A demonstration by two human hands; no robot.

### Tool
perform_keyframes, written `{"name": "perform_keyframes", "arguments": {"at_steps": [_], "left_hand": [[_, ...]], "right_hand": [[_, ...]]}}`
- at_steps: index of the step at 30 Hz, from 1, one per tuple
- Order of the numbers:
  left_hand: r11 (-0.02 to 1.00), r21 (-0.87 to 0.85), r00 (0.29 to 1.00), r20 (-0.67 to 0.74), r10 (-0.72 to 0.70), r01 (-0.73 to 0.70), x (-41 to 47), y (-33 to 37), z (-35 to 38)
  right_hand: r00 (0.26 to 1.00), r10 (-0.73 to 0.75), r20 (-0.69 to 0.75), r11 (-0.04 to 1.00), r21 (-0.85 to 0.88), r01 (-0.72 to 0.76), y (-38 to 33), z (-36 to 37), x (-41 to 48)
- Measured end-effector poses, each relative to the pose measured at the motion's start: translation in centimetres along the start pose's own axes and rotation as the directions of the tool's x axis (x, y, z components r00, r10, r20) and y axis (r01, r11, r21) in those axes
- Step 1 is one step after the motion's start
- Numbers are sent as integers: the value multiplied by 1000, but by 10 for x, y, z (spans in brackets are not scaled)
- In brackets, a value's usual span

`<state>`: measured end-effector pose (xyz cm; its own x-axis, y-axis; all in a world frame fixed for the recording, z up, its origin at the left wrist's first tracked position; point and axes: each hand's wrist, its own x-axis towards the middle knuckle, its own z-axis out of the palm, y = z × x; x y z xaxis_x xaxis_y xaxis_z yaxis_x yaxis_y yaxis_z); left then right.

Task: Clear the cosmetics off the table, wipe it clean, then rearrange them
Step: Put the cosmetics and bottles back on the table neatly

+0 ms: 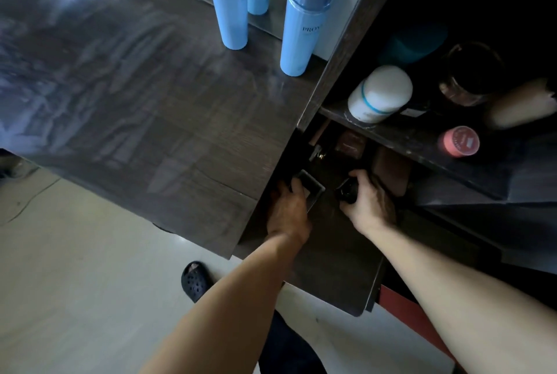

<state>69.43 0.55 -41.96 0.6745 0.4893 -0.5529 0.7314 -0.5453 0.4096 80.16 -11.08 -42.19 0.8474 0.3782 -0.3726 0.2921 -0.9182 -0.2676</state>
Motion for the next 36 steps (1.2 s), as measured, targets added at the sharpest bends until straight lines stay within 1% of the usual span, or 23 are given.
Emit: {"name": "perform_keyframes", "arguments": {"at_steps": [1,3,7,10,13,16,19,22,24,28,30,32,34,36], "left_hand": [[999,-28,999,39,-27,28,-4,0,-5],[997,-51,997,55,-52,55,-14,1,-16],[996,-80,999,-9,39,-39,-43,10,-42],[986,-104,989,-83,122,-131,-63,17,-67],[975,-114,975,-138,176,-192,-78,16,-101],[974,-129,969,-186,162,-188,-85,4,-140],[982,-112,965,-232,120,-149,-85,-19,-179],[990,-111,959,-280,52,-86,-82,-44,-216],[991,-125,951,-308,14,-55,-77,-60,-239],[993,-116,940,-340,-25,-15,-64,-91,-284],[996,-91,934,-355,-32,-1,-51,-109,-305],[997,-81,934,-355,-39,11,-34,-128,-325],[997,-73,939,-343,-31,7,-13,-144,-343],[997,-71,947,-321,-14,-10,9,-157,-358]], "right_hand": [[1000,14,8,1000,8,-14,0,-2,-2],[999,42,4,998,41,-42,0,-8,-8],[993,120,-4,976,183,-118,-6,-25,-24],[991,134,0,941,314,-127,-7,-35,-34],[995,102,-15,928,362,-90,-19,-55,-49],[998,26,-53,931,364,-5,-44,-78,-65],[994,-71,-78,918,384,95,-76,-93,-79],[971,-204,-127,912,336,235,-111,-102,-84],[955,-271,-121,912,285,295,-139,-106,-83],[923,-360,-137,900,210,382,-199,-110,-74],[910,-386,-151,892,192,410,-228,-108,-63],[907,-401,-131,892,170,419,-256,-104,-49],[912,-397,-107,900,148,409,-284,-100,-34],[927,-363,-96,918,131,374,-310,-94,-18]]}}
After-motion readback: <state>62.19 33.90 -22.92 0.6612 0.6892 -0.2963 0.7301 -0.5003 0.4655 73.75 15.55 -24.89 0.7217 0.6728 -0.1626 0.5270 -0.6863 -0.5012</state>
